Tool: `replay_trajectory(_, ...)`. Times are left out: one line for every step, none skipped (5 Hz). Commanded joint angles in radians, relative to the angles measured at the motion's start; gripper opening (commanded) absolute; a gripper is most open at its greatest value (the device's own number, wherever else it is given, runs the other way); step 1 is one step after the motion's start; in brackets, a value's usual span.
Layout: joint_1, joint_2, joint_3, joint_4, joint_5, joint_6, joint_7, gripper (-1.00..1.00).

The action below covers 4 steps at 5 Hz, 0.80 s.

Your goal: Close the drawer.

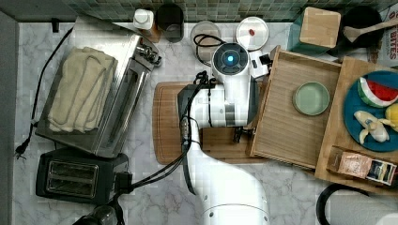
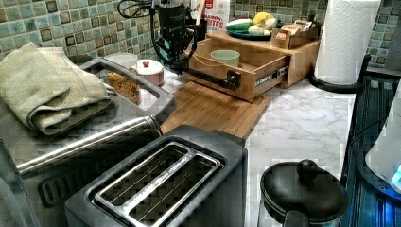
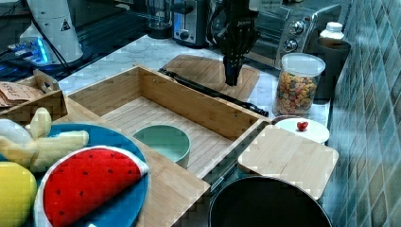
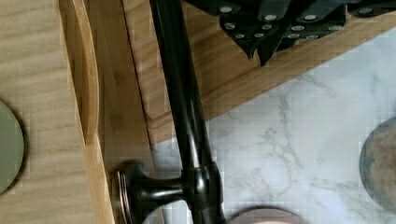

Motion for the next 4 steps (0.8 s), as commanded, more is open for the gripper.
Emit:
replay_trajectory(-0.03, 0.019, 0.018, 0.054, 0.021, -0.028, -0.172, -1.0)
replay_trajectory(-0.041, 0.023, 0.005, 0.046, 0.045, -0.039, -0.209, -1.0)
replay_trajectory(-0.069, 0.016, -0.003, 0.034, 0.052, -0.045, -0.266, -1.0)
replay_trajectory(-0.113, 0.014, -0.006, 0.014, 0.075, -0.023, -0.34, -1.0)
